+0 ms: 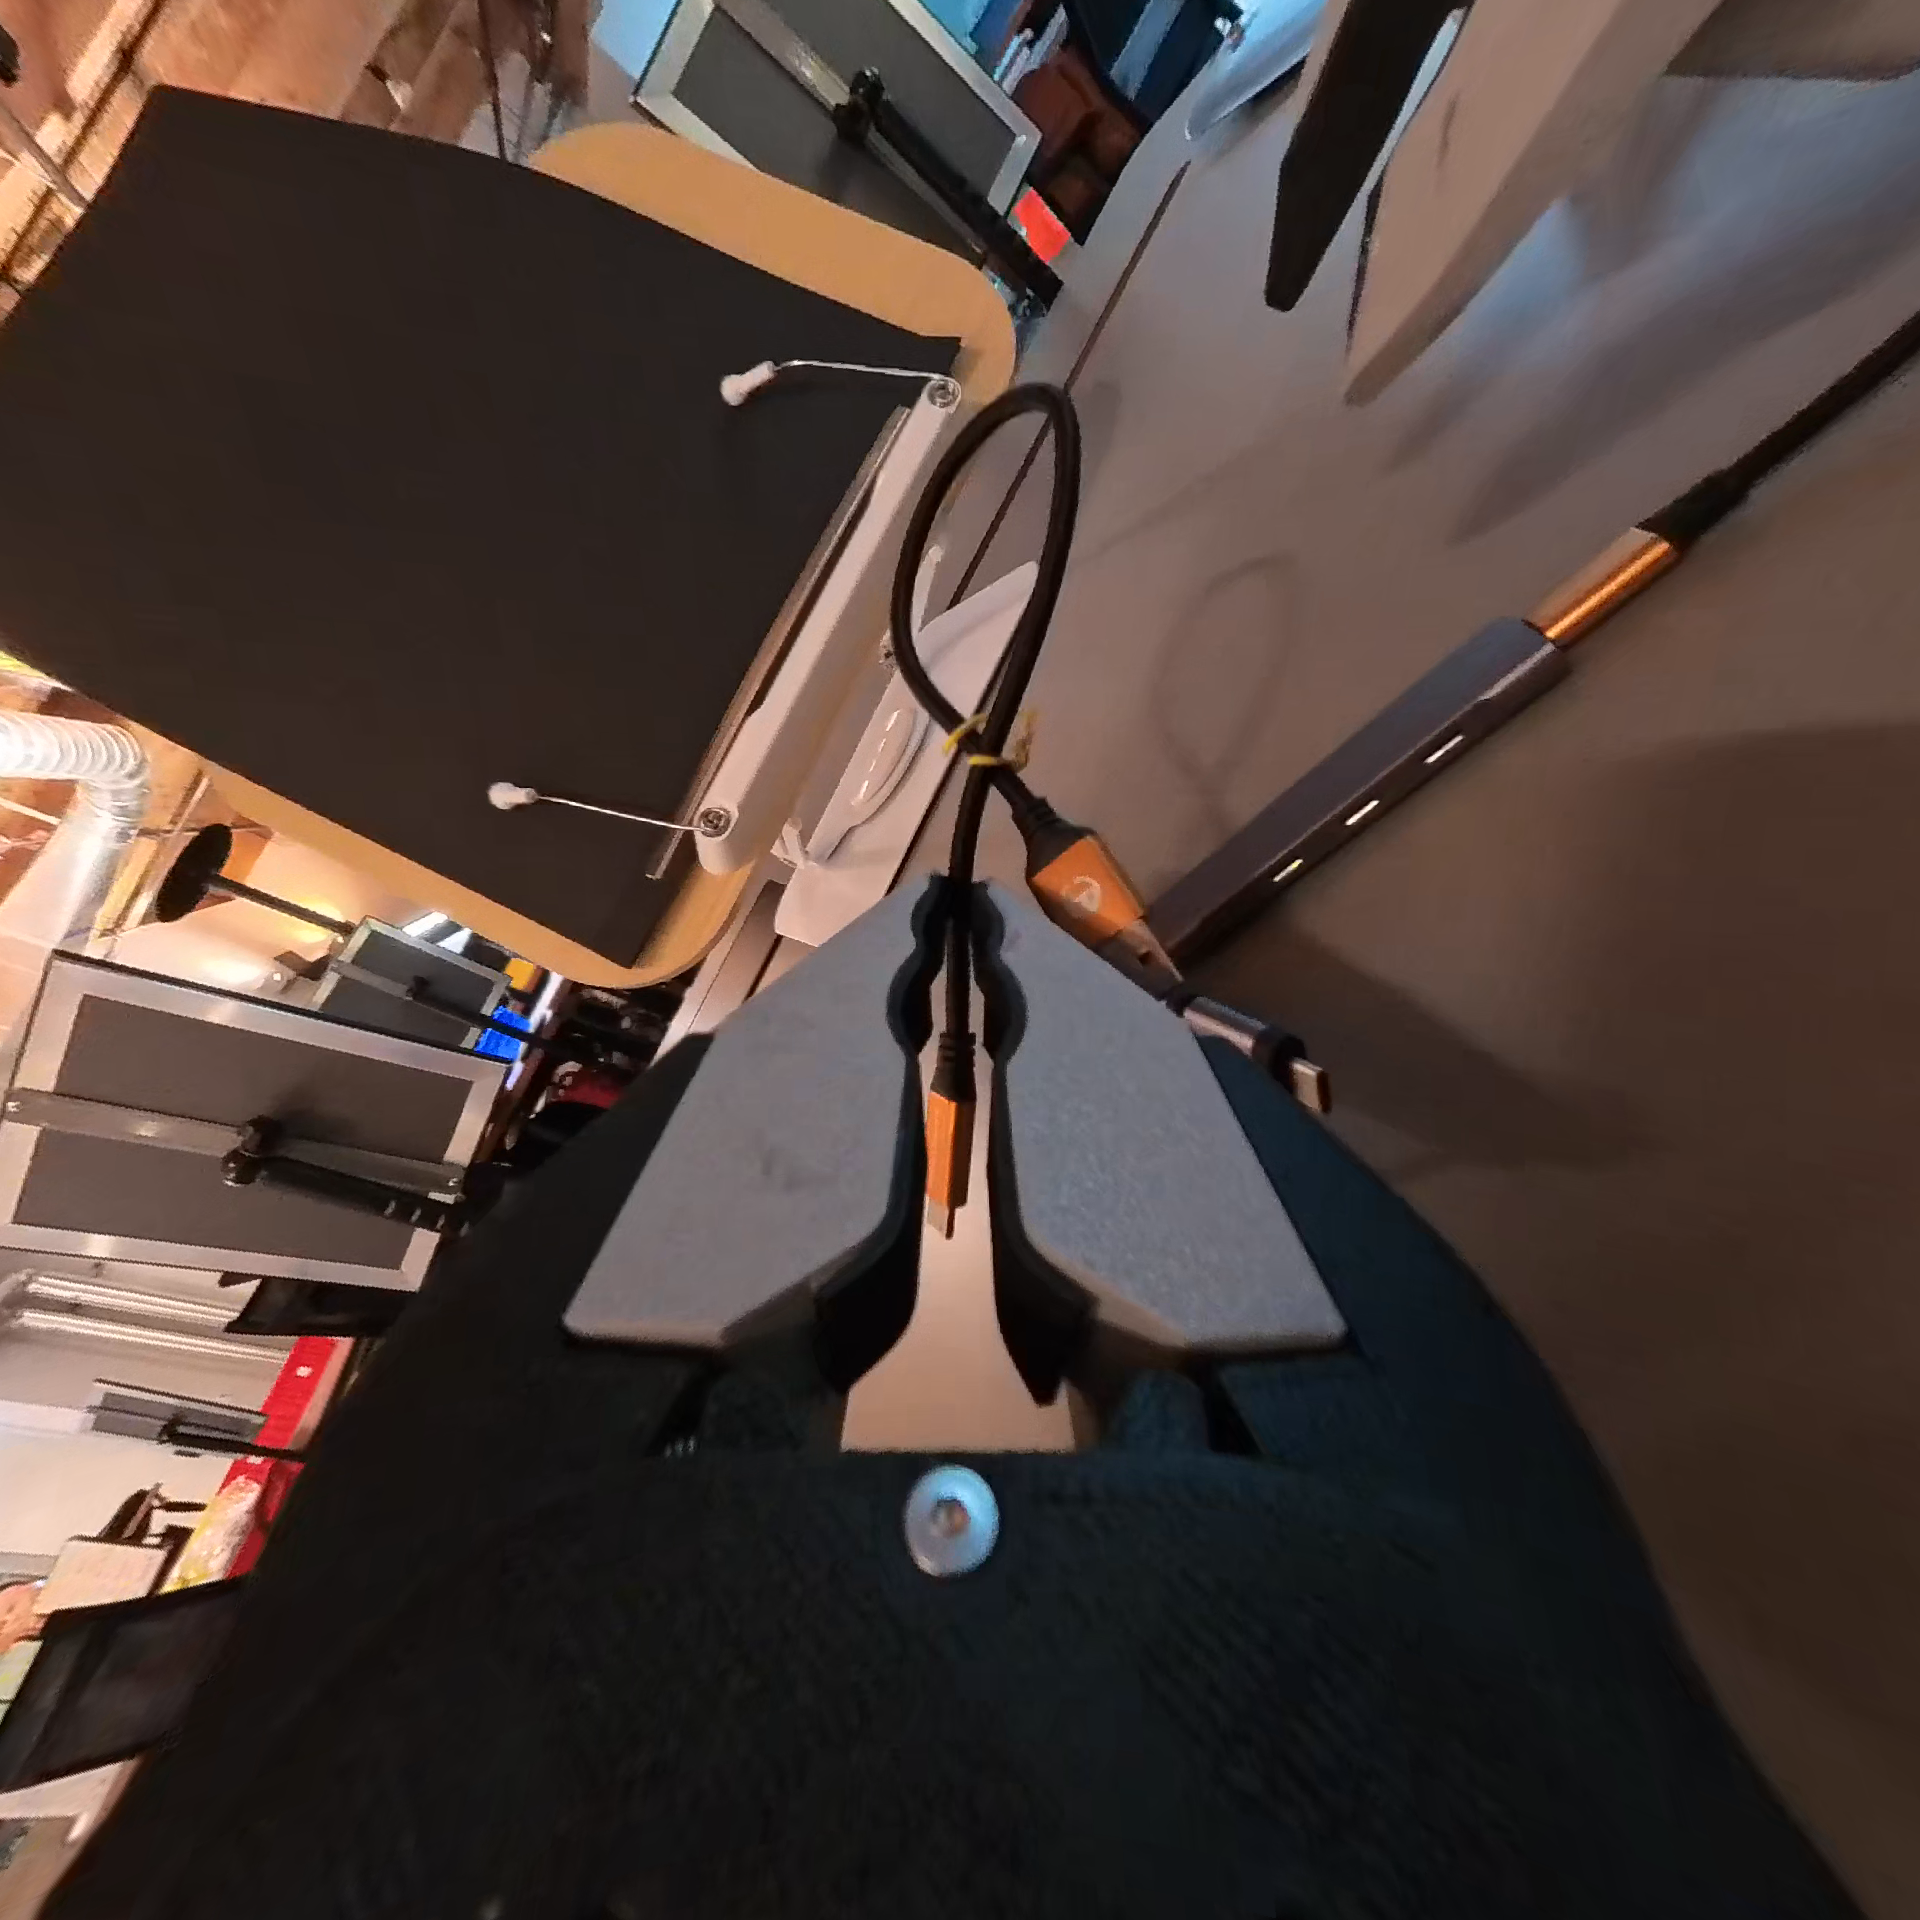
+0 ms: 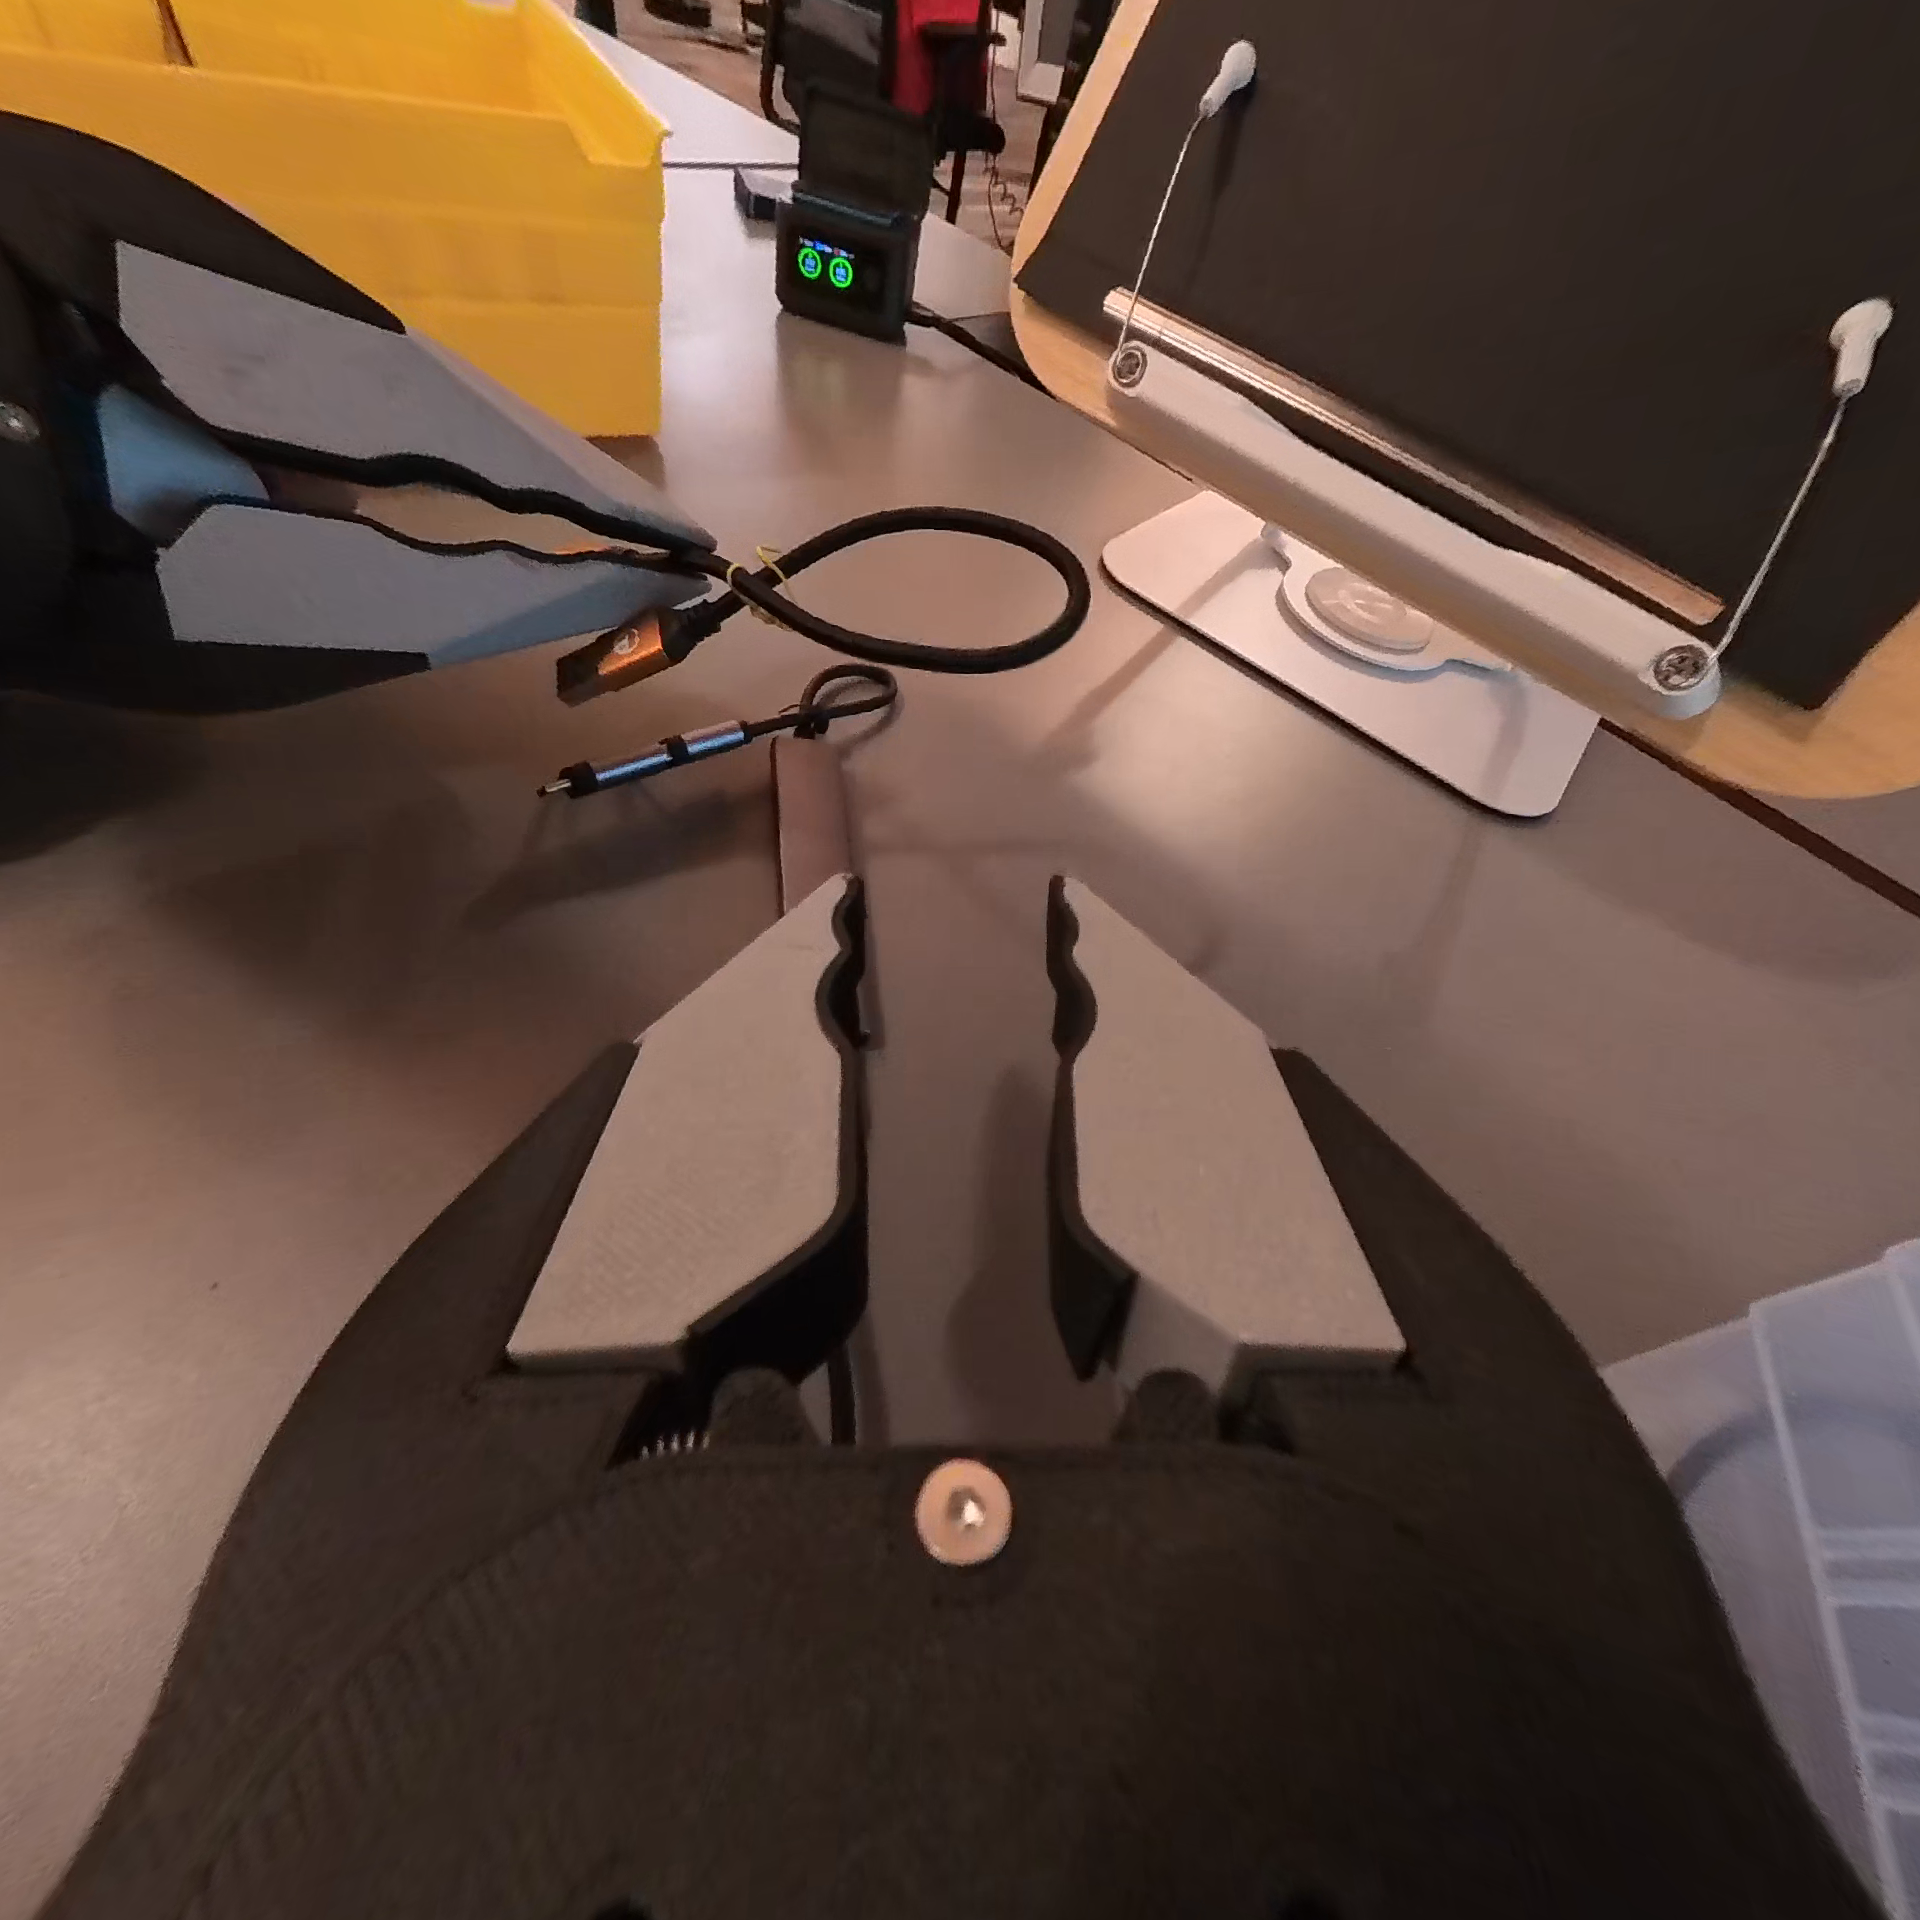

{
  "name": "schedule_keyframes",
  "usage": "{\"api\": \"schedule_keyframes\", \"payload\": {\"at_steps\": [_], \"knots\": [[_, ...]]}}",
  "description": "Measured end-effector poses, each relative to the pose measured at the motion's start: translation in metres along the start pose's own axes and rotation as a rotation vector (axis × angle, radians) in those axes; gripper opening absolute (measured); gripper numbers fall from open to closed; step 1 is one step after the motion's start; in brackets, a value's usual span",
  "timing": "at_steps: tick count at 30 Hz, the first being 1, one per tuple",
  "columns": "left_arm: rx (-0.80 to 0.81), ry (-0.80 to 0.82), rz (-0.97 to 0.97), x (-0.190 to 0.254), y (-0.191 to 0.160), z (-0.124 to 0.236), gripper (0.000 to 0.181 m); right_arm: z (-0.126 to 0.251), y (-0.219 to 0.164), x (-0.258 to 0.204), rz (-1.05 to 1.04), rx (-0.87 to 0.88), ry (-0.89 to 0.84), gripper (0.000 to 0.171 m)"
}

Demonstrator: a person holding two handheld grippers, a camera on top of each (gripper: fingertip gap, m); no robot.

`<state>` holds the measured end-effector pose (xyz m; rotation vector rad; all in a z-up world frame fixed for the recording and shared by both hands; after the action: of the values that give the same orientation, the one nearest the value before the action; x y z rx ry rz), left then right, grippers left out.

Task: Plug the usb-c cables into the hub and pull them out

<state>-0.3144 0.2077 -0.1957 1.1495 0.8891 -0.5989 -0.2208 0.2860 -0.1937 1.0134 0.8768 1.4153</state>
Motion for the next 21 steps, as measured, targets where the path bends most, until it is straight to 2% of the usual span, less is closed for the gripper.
{"api": "schedule_keyframes", "payload": {"at_steps": [1, 14, 21], "knots": [[-0.002, 0.003, -0.005, 0.000, 0.000, 0.000, 0.002, 0.000, -0.001, 0.000, -0.005, -0.003, 0.004, 0.032], [-0.021, 0.010, -0.015, 0.001, -0.005, -0.001, 0.002, 0.000, -0.009, -0.005, -0.073, -0.024, 0.074, 0.034], [-0.008, 0.014, -0.019, 0.001, -0.001, -0.001, 0.002, -0.012, -0.025, -0.024, 0.022, -0.143, 0.118, 0.050]]}}
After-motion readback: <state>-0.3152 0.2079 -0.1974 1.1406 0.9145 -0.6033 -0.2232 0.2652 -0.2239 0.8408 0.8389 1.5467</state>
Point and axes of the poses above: each gripper's, where its closed fingertips meet, z back along the fingers, y out of its top, x = y × z across the jaws, the point moved 2 cm from there along z, back along the fingers, and after that the axes turned 6 degrees about -z, right-handed, at the moved point
